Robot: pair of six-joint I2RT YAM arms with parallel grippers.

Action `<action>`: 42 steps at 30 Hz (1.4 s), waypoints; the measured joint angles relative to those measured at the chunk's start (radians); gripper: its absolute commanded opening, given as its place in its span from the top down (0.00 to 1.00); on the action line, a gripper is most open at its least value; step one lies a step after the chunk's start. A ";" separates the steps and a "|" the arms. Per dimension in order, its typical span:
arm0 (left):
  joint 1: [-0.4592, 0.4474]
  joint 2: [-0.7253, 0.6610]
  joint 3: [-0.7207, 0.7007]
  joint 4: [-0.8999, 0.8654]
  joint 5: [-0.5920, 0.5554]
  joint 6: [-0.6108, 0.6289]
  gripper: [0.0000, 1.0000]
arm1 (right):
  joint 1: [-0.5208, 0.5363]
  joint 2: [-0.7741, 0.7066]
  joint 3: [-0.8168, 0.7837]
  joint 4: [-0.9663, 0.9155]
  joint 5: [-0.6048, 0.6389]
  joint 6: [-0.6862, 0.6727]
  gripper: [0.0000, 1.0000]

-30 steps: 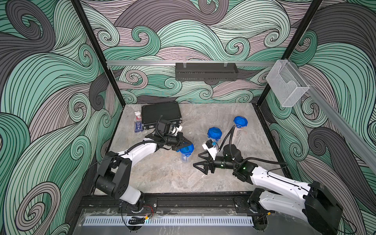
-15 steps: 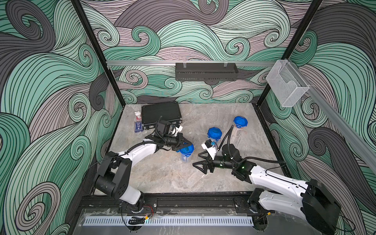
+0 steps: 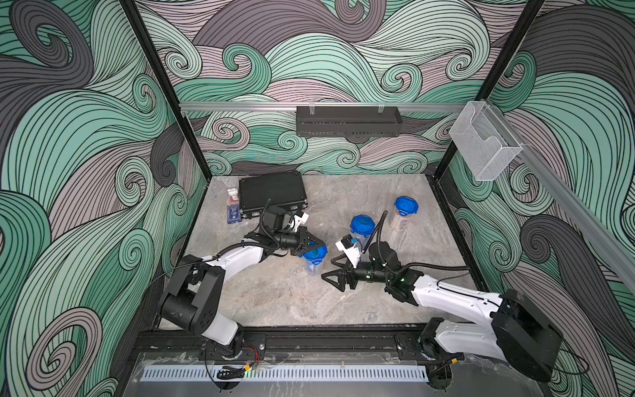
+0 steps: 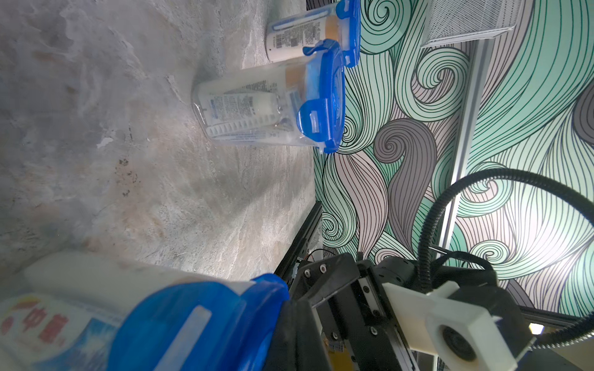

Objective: Take out toiletry kits
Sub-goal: Unfasten the latch on the container.

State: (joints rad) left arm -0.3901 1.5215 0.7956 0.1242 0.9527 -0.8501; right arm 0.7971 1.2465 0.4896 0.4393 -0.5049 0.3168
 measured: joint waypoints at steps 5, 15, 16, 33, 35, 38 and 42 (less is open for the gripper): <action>0.003 0.000 -0.018 0.038 0.007 -0.004 1.00 | 0.000 0.090 0.019 0.105 0.004 0.058 0.14; 0.010 0.002 -0.026 0.056 0.021 -0.007 1.00 | 0.022 0.211 0.019 0.245 0.031 0.142 0.15; 0.010 0.002 -0.027 0.056 0.023 -0.007 1.00 | 0.025 0.221 0.019 0.251 0.034 0.145 0.15; 0.014 -0.020 -0.075 0.114 0.006 -0.027 1.00 | 0.080 0.205 0.020 0.261 0.037 0.167 0.15; 0.014 -0.020 -0.079 0.122 0.003 -0.034 1.00 | 0.086 0.205 0.020 0.270 0.039 0.170 0.15; 0.014 -0.019 -0.080 0.127 0.001 -0.039 1.00 | 0.094 0.209 0.023 0.288 0.040 0.174 0.15; 0.014 -0.019 -0.085 0.133 0.001 -0.043 1.00 | 0.109 0.219 0.036 0.298 0.051 0.179 0.16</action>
State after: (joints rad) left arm -0.3756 1.5028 0.7105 0.2569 0.9535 -0.8932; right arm 0.9058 1.4658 0.5255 0.7368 -0.4538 0.4957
